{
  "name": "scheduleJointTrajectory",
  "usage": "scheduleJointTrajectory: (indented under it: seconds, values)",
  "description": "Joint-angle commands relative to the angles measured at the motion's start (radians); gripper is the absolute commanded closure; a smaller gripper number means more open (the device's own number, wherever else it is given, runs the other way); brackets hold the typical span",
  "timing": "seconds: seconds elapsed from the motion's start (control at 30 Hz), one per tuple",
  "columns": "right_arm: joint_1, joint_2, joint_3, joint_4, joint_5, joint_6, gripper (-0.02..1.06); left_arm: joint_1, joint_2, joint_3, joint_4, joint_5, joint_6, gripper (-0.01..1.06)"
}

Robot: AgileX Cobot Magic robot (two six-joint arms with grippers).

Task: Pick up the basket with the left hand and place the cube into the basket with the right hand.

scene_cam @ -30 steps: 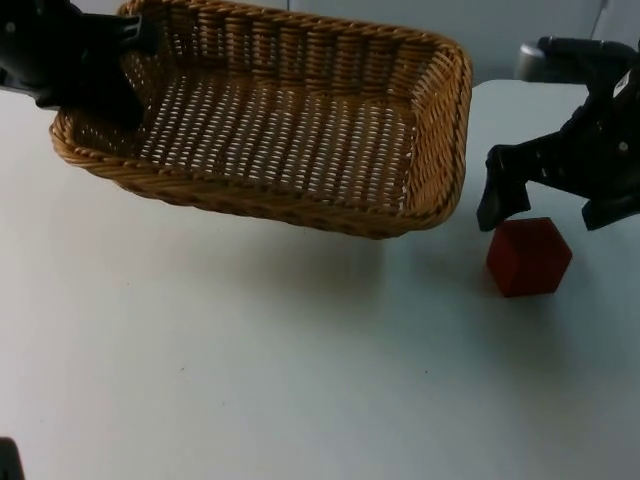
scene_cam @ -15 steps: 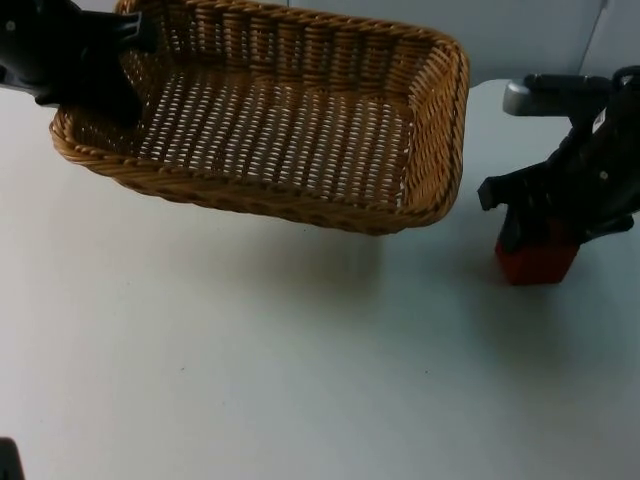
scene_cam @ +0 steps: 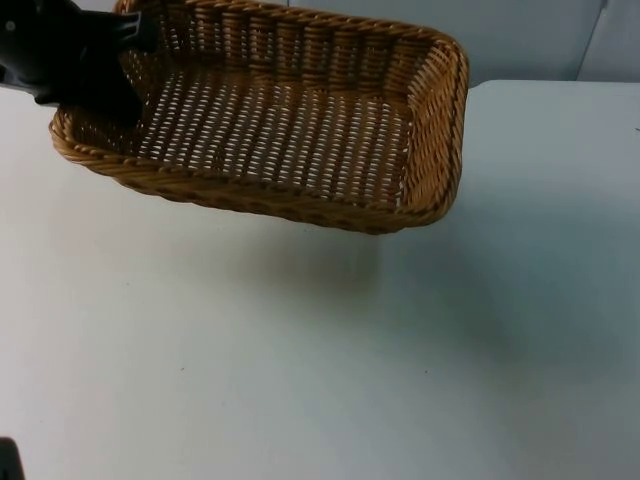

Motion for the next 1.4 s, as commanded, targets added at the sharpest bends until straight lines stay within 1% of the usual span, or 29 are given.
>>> scheduleJointTrajectory:
  seconds: [0.0, 0.07, 0.1, 0.3, 0.43, 0.5, 0.57, 0.63, 0.67, 0.7, 0.77, 0.8, 0.83, 0.87, 0.9, 0.93, 0.97, 1.0, 1.03, 1.07, 1.1, 1.13, 1.17, 1.2, 1.23, 1.27, 1.3, 1.33, 1.37]
  values:
    - [0.042, -0.002, -0.026, 0.177, 0.062, -0.145, 1.05, 0.0, -0.014, -0.01, -0.023, -0.006, -0.012, 1.05]
    - [0.082, 0.002, -0.026, 0.286, 0.087, -0.221, 1.05, 0.0, -0.014, -0.01, -0.023, -0.006, -0.012, 1.05]
    - [0.113, 0.01, -0.024, 0.305, 0.097, -0.223, 1.05, 0.0, -0.014, -0.01, -0.023, -0.006, -0.012, 1.05]
    - [0.183, 0.075, -0.023, 0.315, 0.131, -0.217, 1.05, 0.0, -0.014, -0.01, -0.02, -0.008, -0.012, 1.05]
    - [0.203, 0.133, -0.023, 0.311, 0.112, -0.185, 1.04, 0.0, -0.014, -0.01, -0.02, -0.008, -0.012, 1.05]
    - [0.205, 0.151, -0.023, 0.308, 0.104, -0.182, 1.02, 0.0, -0.014, -0.01, -0.02, -0.008, -0.012, 1.05]
    - [0.212, 0.182, -0.023, 0.285, 0.1, -0.182, 0.92, 0.0, -0.014, -0.01, -0.02, -0.008, -0.012, 1.05]
    - [0.212, 0.209, -0.023, 0.242, 0.087, -0.182, 0.7, 0.0, -0.014, -0.01, -0.02, -0.008, -0.012, 1.05]
    - [0.212, 0.209, -0.023, 0.242, 0.087, -0.182, 0.7, 0.0, -0.014, -0.01, -0.02, -0.008, -0.012, 1.05]
    - [0.212, 0.216, -0.023, 0.225, 0.071, -0.182, 0.59, 0.0, -0.014, -0.01, -0.02, -0.008, -0.012, 1.05]
    - [0.212, 0.213, -0.035, 0.196, 0.046, -0.182, 0.4, 0.0, -0.014, -0.01, -0.02, -0.008, -0.012, 1.05]
    - [0.212, 0.208, -0.049, 0.18, 0.046, -0.184, 0.33, 0.0, -0.014, -0.01, -0.02, -0.008, -0.012, 1.05]
    - [0.212, 0.208, -0.049, 0.18, 0.046, -0.184, 0.33, 0.0, -0.014, -0.01, -0.02, -0.008, -0.012, 1.05]
    - [0.212, 0.198, -0.072, 0.176, 0.051, -0.184, 0.3, 0.0, -0.014, -0.01, -0.02, -0.008, -0.012, 1.05]
    - [0.212, 0.183, -0.098, 0.173, 0.053, -0.184, 0.3, 0.0, -0.014, -0.01, -0.018, -0.009, -0.012, 1.05]
    - [0.212, 0.173, -0.121, 0.173, 0.061, -0.184, 0.34, 0.0, -0.014, -0.01, -0.018, -0.009, -0.012, 1.05]
    - [0.212, 0.16, -0.149, 0.179, 0.077, -0.19, 0.45, 0.0, -0.014, -0.01, -0.018, -0.009, -0.012, 1.05]
    - [0.212, 0.16, -0.149, 0.179, 0.077, -0.19, 0.45, 0.0, -0.014, -0.01, -0.018, -0.009, -0.012, 1.05]
    - [0.212, 0.15, -0.177, 0.18, 0.092, -0.197, 0.62, 0.0, -0.014, -0.01, -0.018, -0.009, -0.012, 1.05]
    - [0.212, 0.14, -0.202, 0.174, 0.106, -0.194, 0.89, 0.0, -0.014, -0.01, -0.018, -0.009, -0.012, 1.05]
    - [0.212, 0.121, -0.226, 0.136, 0.111, -0.162, 1.03, 0.0, -0.014, -0.01, -0.018, -0.009, -0.012, 1.05]
    - [0.212, 0.1, -0.237, 0.075, 0.111, -0.127, 1.03, 0.0, -0.014, -0.01, -0.018, -0.009, -0.012, 1.05]
    - [0.212, 0.1, -0.237, 0.075, 0.111, -0.127, 1.03, 0.0, -0.014, -0.01, -0.018, -0.009, -0.012, 1.05]
    - [0.212, 0.075, -0.243, 0.002, 0.114, -0.072, 1.03, 0.0, -0.014, -0.01, -0.018, -0.009, -0.012, 1.05]
    - [0.207, 0.051, -0.243, -0.108, 0.119, -0.011, 1.03, 0.0, -0.014, -0.01, -0.018, -0.009, -0.012, 1.05]
    - [0.193, 0.027, -0.243, -0.22, 0.156, 0.073, 1.03, 0.0, -0.014, -0.01, -0.018, -0.011, -0.012, 1.05]
    - [0.193, 0.027, -0.243, -0.22, 0.156, 0.073, 1.03, 0.0, -0.014, -0.01, -0.018, -0.011, -0.012, 1.05]
    - [0.178, 0.009, -0.243, -0.315, 0.197, 0.152, 1.04, 0.0, -0.014, -0.01, -0.018, -0.011, -0.012, 1.05]
    - [0.162, -0.007, -0.235, -0.361, 0.249, 0.181, 1.05, 0.0, -0.014, -0.01, -0.018, -0.011, -0.012, 1.05]
